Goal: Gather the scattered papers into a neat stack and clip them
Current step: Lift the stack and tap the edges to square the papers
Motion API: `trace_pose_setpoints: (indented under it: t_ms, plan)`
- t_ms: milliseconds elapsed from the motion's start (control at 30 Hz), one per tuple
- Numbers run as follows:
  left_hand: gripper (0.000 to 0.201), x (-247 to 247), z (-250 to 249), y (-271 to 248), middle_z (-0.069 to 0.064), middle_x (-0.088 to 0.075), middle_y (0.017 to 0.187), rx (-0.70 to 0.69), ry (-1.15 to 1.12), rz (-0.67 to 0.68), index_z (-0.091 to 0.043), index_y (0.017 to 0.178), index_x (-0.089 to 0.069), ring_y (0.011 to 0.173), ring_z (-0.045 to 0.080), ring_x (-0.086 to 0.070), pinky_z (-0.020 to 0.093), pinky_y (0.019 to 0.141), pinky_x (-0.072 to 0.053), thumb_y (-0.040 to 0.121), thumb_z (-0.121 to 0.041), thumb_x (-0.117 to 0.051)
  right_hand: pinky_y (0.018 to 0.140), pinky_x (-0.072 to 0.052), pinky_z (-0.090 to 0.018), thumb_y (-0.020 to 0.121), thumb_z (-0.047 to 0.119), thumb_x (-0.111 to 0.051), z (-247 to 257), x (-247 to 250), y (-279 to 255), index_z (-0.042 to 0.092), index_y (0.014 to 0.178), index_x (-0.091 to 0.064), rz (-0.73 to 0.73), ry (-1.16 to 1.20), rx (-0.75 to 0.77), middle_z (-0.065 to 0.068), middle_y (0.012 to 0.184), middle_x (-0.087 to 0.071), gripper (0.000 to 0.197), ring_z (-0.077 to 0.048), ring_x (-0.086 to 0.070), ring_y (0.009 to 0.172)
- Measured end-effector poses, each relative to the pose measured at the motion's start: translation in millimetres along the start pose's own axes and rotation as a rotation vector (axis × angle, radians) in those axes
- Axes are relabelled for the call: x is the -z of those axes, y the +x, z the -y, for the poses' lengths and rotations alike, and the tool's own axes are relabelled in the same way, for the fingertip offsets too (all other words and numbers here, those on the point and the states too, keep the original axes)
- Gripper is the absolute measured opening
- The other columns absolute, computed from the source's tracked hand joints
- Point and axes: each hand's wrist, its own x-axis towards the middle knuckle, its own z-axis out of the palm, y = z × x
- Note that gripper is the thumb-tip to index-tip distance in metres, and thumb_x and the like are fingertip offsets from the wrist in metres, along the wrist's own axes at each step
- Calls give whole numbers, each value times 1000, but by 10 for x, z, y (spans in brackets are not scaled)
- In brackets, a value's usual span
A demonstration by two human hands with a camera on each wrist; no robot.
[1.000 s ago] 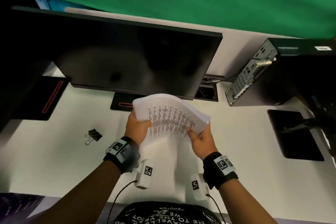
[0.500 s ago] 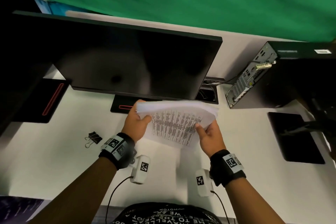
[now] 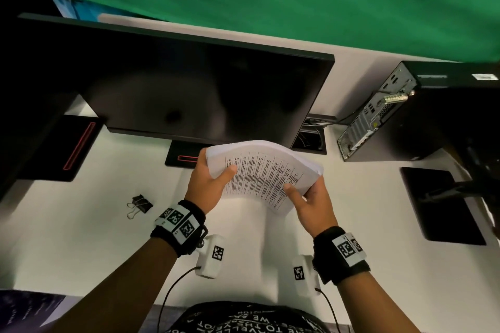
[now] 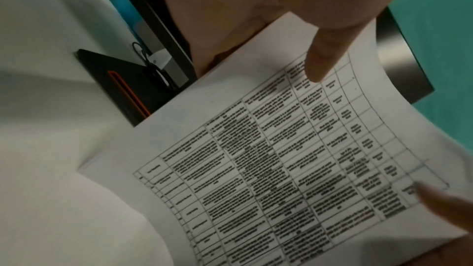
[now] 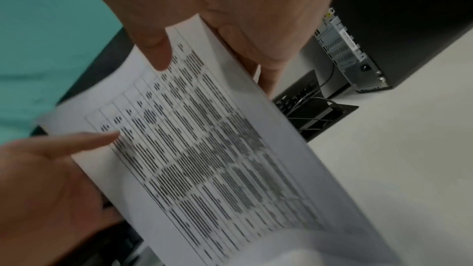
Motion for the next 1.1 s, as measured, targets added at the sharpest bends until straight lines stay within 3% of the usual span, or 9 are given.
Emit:
trace_pose_setpoints:
  t_ms: [100,200,267,367,467,567,800,967,1100]
  plan:
    - [48,4,-7,8,-6,-67,111,17,-88,24,-26,122,-50,102,9,-65,27,84,-53,81,-23,-75,81,-54,-21,76,47,-71,204,-25,-7,29,120,-54,-77,137,95,9,111,-66,50,-7,-64,104]
    - [60,-13,-40,-14,-5,-68,112,34,-184,51,-27,124,-52,104,11,-65,30,86,-53,72,-44,-75,76,-52,-23,81,59,-57,339,-138,8,20,110,-63,-170,238,72,6,100,-69,49,-9,-65,94]
    - [53,-16,-116,-26,-4,-69,108,60,-274,43,-27,119,-54,98,9,-67,26,78,-55,75,-53,-67,72,-50,-30,87,59,-49,362,-191,37,18,98,-67,-219,265,12,1,89,-68,46,-14,-63,84]
    - [34,-29,-284,-7,-9,-68,82,98,-359,-12,-22,101,-57,76,4,-66,17,59,-51,92,-53,-50,68,-46,-33,88,50,-47,417,-213,88,22,81,-69,-295,253,-35,7,74,-64,36,-13,-58,73]
    - [35,-38,-326,56,-11,-63,69,128,-366,-66,-22,87,-56,69,7,-62,27,67,-47,92,-55,-47,65,-48,-27,89,33,-45,484,-204,131,24,78,-73,-326,268,3,3,80,-70,31,-12,-62,76]
    - [47,-46,-322,79,-5,-65,76,136,-333,-57,-16,90,-59,78,15,-63,35,75,-50,89,-61,-45,62,-50,-18,93,22,-42,526,-182,131,21,80,-73,-299,294,54,2,85,-72,34,-8,-64,78]
    - [49,-25,-327,123,1,-59,72,137,-293,-52,-17,78,-53,73,21,-58,36,70,-44,87,-63,-39,72,-53,-25,89,23,-37,513,-155,159,14,89,-71,-298,309,91,-8,100,-76,36,-22,-69,93]
    - [47,-30,-340,129,-6,-59,61,147,-300,-76,-26,65,-53,68,16,-57,34,71,-44,92,-62,-37,66,-52,-19,90,24,-41,519,-141,158,16,92,-69,-257,356,121,-9,100,-75,30,-15,-68,88]
    - [49,-29,-352,141,-7,-60,61,108,-328,-69,-19,75,-54,68,15,-58,30,67,-46,95,-59,-35,71,-51,-20,91,29,-42,480,-127,178,20,97,-69,-222,352,132,-9,106,-73,29,-18,-67,94]
